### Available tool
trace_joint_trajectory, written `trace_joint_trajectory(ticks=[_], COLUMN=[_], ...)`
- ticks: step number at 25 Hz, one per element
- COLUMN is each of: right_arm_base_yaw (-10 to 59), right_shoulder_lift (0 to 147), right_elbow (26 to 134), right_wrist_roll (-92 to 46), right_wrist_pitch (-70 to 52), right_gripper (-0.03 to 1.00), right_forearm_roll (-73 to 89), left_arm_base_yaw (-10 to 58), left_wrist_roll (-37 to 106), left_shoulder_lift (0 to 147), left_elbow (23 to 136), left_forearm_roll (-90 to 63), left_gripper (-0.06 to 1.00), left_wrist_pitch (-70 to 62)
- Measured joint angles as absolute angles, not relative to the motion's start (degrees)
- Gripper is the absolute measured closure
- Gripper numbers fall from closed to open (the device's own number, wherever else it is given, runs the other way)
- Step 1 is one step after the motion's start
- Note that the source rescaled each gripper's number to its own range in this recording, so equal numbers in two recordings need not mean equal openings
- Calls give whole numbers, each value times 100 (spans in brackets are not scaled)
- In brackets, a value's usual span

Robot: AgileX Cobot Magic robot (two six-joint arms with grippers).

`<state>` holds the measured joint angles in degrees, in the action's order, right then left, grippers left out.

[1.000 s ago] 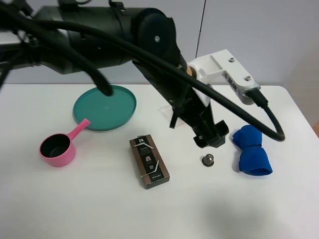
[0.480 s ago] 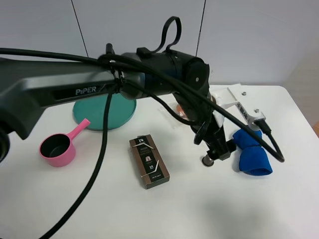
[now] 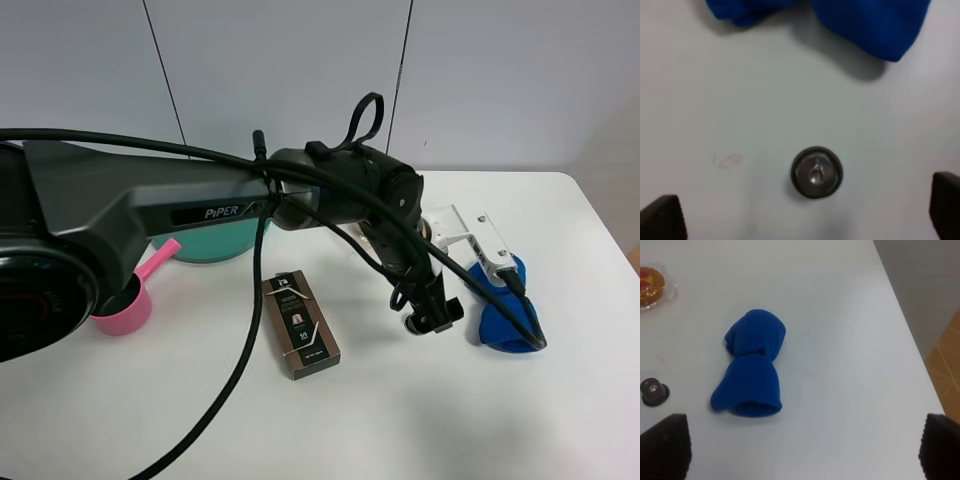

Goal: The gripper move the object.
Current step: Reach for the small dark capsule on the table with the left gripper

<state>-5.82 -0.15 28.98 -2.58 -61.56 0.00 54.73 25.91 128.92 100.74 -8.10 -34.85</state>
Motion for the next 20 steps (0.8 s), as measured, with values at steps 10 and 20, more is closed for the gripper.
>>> trace_joint_trajectory(ticks=[10,20], right_arm_base_yaw=[-582,-582], right_shoulder_lift=[-15,-15], right_elbow=[2898,2898], right_wrist_roll=[-258,-258], right_wrist_pitch=[-6156,-6156], right_gripper=[-3,-3], right_forearm_roll=[0,0], left_arm_base_yaw=[5408,5383], left_wrist_roll=[2611,2617], left_shoulder_lift=[13301,13457], left_elbow=[10074,10074], left_forearm_roll=[-797,-786], left_gripper=[-5,-5], left_wrist_pitch=[-3392,-3153])
